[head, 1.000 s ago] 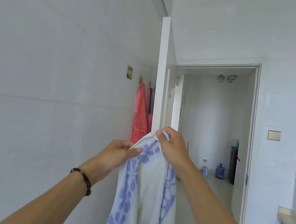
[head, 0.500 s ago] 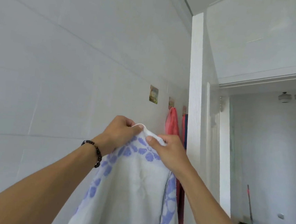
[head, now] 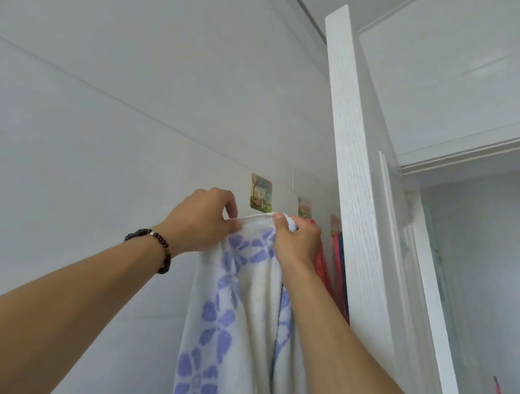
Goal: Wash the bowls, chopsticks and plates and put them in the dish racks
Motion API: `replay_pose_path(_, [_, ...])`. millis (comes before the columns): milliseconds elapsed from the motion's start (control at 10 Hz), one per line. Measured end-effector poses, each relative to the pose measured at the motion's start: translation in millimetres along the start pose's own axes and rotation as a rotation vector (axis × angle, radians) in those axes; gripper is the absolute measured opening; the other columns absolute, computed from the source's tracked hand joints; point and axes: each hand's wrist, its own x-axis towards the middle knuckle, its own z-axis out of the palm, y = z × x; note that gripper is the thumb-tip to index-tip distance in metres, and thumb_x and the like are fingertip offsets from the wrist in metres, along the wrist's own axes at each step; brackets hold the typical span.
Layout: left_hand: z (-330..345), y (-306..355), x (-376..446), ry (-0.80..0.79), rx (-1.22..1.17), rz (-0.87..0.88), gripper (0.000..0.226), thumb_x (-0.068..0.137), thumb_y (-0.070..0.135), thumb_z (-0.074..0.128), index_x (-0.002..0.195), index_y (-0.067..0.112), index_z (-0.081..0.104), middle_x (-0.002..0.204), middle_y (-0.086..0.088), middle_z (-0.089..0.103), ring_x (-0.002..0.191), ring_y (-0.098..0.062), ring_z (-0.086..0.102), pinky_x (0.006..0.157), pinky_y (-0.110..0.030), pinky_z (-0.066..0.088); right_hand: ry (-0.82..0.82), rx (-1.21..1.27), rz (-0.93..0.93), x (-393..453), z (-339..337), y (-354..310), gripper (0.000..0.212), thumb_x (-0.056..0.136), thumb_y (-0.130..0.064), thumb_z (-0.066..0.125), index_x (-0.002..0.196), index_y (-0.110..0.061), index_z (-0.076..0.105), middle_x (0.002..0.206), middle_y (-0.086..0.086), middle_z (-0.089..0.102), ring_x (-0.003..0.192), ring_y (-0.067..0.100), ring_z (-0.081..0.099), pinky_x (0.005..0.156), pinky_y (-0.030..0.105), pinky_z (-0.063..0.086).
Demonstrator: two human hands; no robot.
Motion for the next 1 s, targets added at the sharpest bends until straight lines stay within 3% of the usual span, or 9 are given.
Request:
replay_pose_path(100, [13, 0, 34, 0.126, 0.225, 0.081, 0.015, 0.097, 0.039, 0.060, 0.095, 0.024, 0.057, 0.098, -0.005, 0.064, 0.091, -0.027, 0.060, 0.070, -0.033, 0.042, 0.088, 0.076, 0.084, 39, 17, 5, 0.043, 0.093, -0.027, 0.068, 0.058, -0.016, 0.046, 0.060, -0.004, 0.046, 0.062, 0.020, 0.044, 0.060, 0.029, 0.041])
replay_pose_path(200, [29, -2, 67, 0.226, 0.520, 0.156, 0.025, 0.102, 0.041, 0.052, 0.105, 0.018, 0.060, 0.101, -0.009, 0.064, 0.093, -0.031, 0.060, 0.069, -0.032, 0.038, 0.122, 0.100, 0.123, 71, 32, 10, 0.031, 0.092, -0.029, 0.069, 0.068, -0.013, 0.058, 0.068, -0.003, 0.058, 0.073, 0.025, 0.059, 0.074, 0.040, 0.056])
replay_pose_path(400, [52, -12, 120, 0.201, 0.868, 0.267, 0.025, 0.104, 0.040, 0.046, 0.111, 0.019, 0.058, 0.110, -0.007, 0.067, 0.100, -0.031, 0.065, 0.067, -0.033, 0.033, 0.112, -0.028, 0.153, 124, 57, 27, 0.021, 0.090, -0.029, 0.071, 0.091, -0.008, 0.069, 0.098, 0.012, 0.071, 0.094, 0.034, 0.067, 0.087, 0.039, 0.056])
replay_pose_path(500, [66, -10, 133, 0.196, 0.929, 0.327, 0.017, 0.103, 0.028, 0.049, 0.113, 0.022, 0.061, 0.109, -0.004, 0.068, 0.099, -0.029, 0.066, 0.067, -0.033, 0.032, 0.102, -0.095, 0.193, 134, 67, 43, 0.018, 0.086, -0.027, 0.071, 0.075, -0.015, 0.064, 0.105, 0.013, 0.073, 0.101, 0.034, 0.068, 0.084, 0.036, 0.055])
replay_pose_path(600, [74, -11, 136, 0.196, 0.938, 0.311, 0.016, 0.102, 0.025, 0.051, 0.112, 0.025, 0.063, 0.105, -0.001, 0.068, 0.096, -0.026, 0.067, 0.066, -0.032, 0.032, 0.094, -0.099, 0.265, 132, 71, 59, 0.015, 0.083, -0.025, 0.071, 0.080, -0.010, 0.069, 0.108, 0.013, 0.074, 0.100, 0.033, 0.069, 0.081, 0.033, 0.055])
replay_pose_path(700, [83, -13, 125, 0.200, 0.891, 0.339, 0.011, 0.100, 0.025, 0.053, 0.106, 0.025, 0.062, 0.101, 0.001, 0.070, 0.093, -0.024, 0.067, 0.067, -0.031, 0.031, 0.101, -0.110, 0.312, 121, 68, 66, 0.030, 0.087, -0.027, 0.068, 0.109, -0.006, 0.073, 0.116, 0.011, 0.072, 0.108, 0.032, 0.067, 0.076, 0.026, 0.046])
replay_pose_path(800, [90, -23, 96, 0.248, 0.889, 0.447, 0.014, 0.073, 0.026, 0.078, 0.072, 0.021, 0.064, 0.072, 0.000, 0.064, 0.073, -0.024, 0.060, 0.061, -0.031, 0.025, 0.100, -0.207, 0.293, 97, 65, 63, 0.030, 0.093, -0.026, 0.060, 0.117, -0.010, 0.069, 0.122, 0.011, 0.068, 0.112, 0.033, 0.063, 0.083, 0.030, 0.046])
replay_pose_path(900, [102, -46, 57, 0.392, 0.813, 0.464, 0.023, 0.077, 0.035, 0.058, 0.072, 0.015, 0.068, 0.078, -0.006, 0.065, 0.083, -0.029, 0.059, 0.071, -0.038, 0.031, 0.153, -0.309, 0.171, 58, 56, 55, 0.034, 0.094, -0.021, 0.057, 0.126, -0.014, 0.060, 0.132, 0.010, 0.056, 0.125, 0.031, 0.050, 0.100, 0.042, 0.043])
replay_pose_path(1000, [108, -54, 10, 0.381, 0.706, 0.415, 0.055, 0.090, 0.045, 0.038, 0.118, 0.010, 0.069, 0.125, -0.015, 0.066, 0.126, -0.035, 0.056, 0.104, -0.054, 0.031, 0.115, -0.129, 0.019, 17, 38, 42, 0.030, 0.092, -0.016, 0.058, 0.122, -0.017, 0.058, 0.130, 0.007, 0.055, 0.123, 0.026, 0.049, 0.102, 0.042, 0.043])
